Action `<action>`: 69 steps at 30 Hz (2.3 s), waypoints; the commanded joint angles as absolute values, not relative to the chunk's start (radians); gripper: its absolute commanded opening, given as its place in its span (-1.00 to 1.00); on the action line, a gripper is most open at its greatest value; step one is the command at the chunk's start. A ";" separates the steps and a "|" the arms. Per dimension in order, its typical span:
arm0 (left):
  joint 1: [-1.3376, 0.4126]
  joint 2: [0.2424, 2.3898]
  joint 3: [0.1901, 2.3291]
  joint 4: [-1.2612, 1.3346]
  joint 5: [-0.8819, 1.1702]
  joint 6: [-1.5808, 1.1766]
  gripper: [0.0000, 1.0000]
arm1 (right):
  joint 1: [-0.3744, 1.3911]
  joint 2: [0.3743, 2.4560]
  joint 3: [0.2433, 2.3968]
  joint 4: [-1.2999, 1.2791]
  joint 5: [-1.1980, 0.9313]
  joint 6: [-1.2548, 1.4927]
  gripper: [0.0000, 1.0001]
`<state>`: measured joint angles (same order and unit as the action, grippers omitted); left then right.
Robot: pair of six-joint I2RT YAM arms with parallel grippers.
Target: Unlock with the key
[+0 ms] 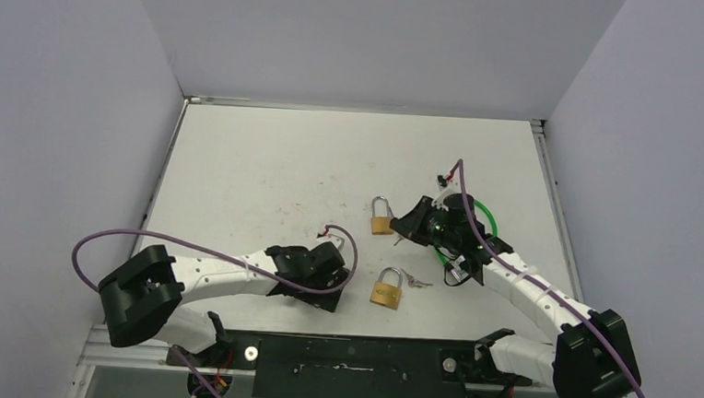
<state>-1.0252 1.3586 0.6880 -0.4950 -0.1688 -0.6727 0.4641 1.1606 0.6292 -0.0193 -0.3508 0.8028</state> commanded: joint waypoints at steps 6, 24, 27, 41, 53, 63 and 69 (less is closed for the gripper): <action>-1.107 1.503 0.805 -0.584 -0.366 -0.707 0.55 | 0.454 1.109 0.604 -0.026 -0.328 0.795 -1.00; -1.109 1.570 0.842 -0.587 -0.349 -0.630 0.03 | 0.454 1.092 0.585 -0.017 -0.322 0.804 -1.00; -1.108 1.573 0.848 -0.600 -0.325 -0.661 -0.11 | 0.454 1.090 0.581 -0.016 -0.322 0.807 -1.00; -0.785 1.359 0.859 -0.441 0.123 -0.821 -0.34 | 0.454 1.052 0.583 0.041 -0.385 0.781 -1.00; -0.485 1.067 0.669 0.118 0.469 -1.369 -0.37 | 0.481 1.029 0.606 0.127 -0.546 0.728 -1.00; -0.472 1.006 0.607 0.288 0.453 -1.679 -0.40 | 0.586 1.048 0.684 0.063 -0.506 0.649 -1.00; -0.469 0.962 0.529 0.226 0.462 -1.888 -0.44 | 0.646 1.053 0.709 0.039 -0.478 0.626 -1.00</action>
<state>-0.4759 1.0187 0.5606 0.1547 0.4255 -1.6909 0.6258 1.0557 0.6632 0.0273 -0.5034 0.6613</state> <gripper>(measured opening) 0.549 0.078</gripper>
